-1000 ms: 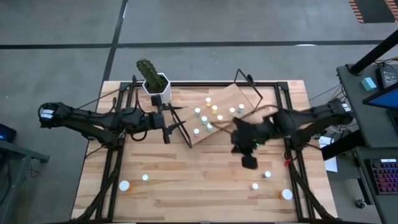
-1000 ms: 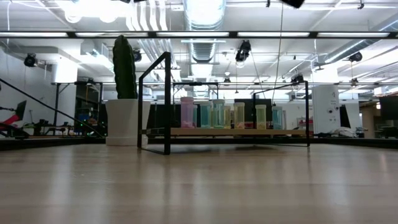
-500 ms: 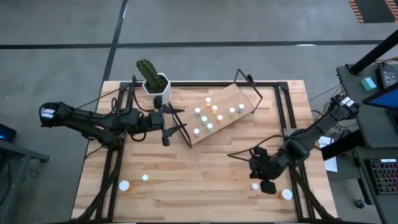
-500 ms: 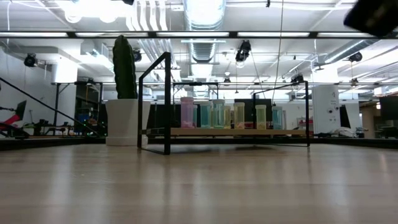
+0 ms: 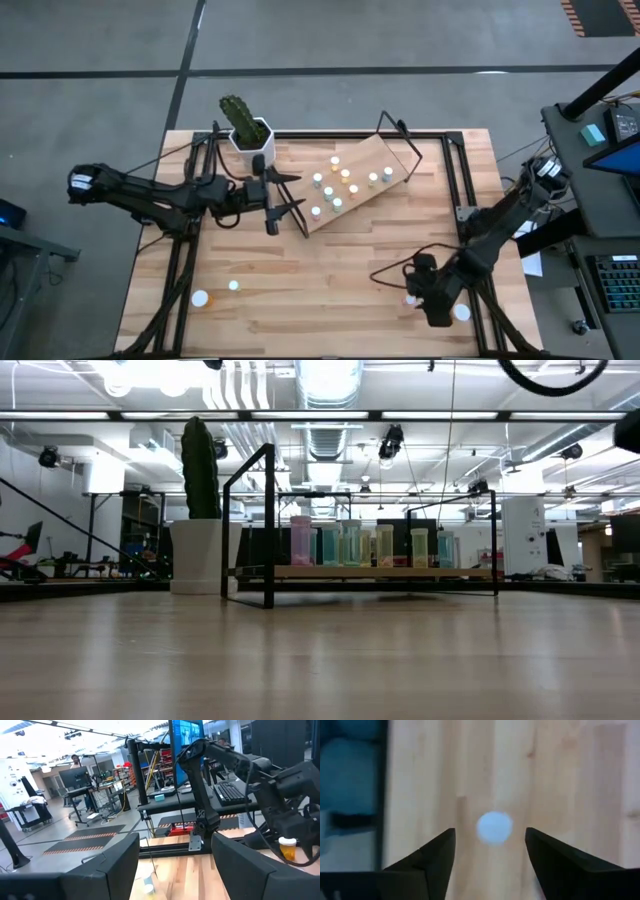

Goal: Pick and place medicine bottles onto shelf by color
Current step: Put the pink pill bottle on the shelf aligned with the other pink pill bottle

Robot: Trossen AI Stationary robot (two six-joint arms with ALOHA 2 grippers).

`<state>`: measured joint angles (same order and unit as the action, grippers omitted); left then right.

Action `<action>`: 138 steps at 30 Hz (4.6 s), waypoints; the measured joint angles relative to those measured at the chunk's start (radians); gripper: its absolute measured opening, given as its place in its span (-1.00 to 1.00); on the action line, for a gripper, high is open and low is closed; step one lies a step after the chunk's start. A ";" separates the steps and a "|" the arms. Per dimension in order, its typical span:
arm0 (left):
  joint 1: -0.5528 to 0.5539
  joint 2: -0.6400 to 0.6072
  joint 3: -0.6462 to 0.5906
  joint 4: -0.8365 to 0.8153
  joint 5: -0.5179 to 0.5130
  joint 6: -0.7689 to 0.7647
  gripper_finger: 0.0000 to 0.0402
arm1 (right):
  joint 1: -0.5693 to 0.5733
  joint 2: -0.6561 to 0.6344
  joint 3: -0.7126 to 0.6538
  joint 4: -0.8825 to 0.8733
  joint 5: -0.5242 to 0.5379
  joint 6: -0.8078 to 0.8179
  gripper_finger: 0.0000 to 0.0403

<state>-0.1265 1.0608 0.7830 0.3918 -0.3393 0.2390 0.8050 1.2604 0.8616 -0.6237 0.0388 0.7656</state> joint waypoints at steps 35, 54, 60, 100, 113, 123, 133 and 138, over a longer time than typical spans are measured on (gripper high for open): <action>0.000 0.012 0.000 -0.005 -0.002 0.003 0.15 | -0.019 0.097 0.065 0.007 0.105 -0.024 -0.42; 0.000 -0.004 -0.002 -0.018 -0.002 0.102 0.15 | -0.599 0.186 0.628 -0.419 0.123 -0.517 -0.44; 0.000 -0.030 -0.005 -0.044 -0.007 0.118 0.15 | -0.716 0.339 0.824 -0.493 0.119 -0.705 -0.44; 0.001 -0.311 -0.099 -0.236 -0.068 0.187 0.15 | -1.015 0.714 1.193 -0.290 -0.157 -0.991 -0.44; 0.001 -0.382 -0.135 -0.209 -0.068 0.188 0.15 | -1.025 0.780 1.191 -0.256 -0.230 -0.994 -0.44; 0.001 -0.381 -0.138 -0.215 -0.067 0.188 0.15 | -1.026 0.828 1.191 -0.271 -0.231 -1.041 -0.44; 0.001 -0.384 -0.138 -0.216 -0.067 0.188 0.15 | -1.026 0.853 1.191 -0.281 -0.230 -1.061 -0.44; 0.001 -0.385 -0.138 -0.215 -0.067 0.188 0.15 | -1.026 0.869 1.191 -0.281 -0.230 -1.073 -0.42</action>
<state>-0.1257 0.6763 0.6453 0.1764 -0.4061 0.4271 -0.2211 2.1290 2.0521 -0.9042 -0.1909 -0.3069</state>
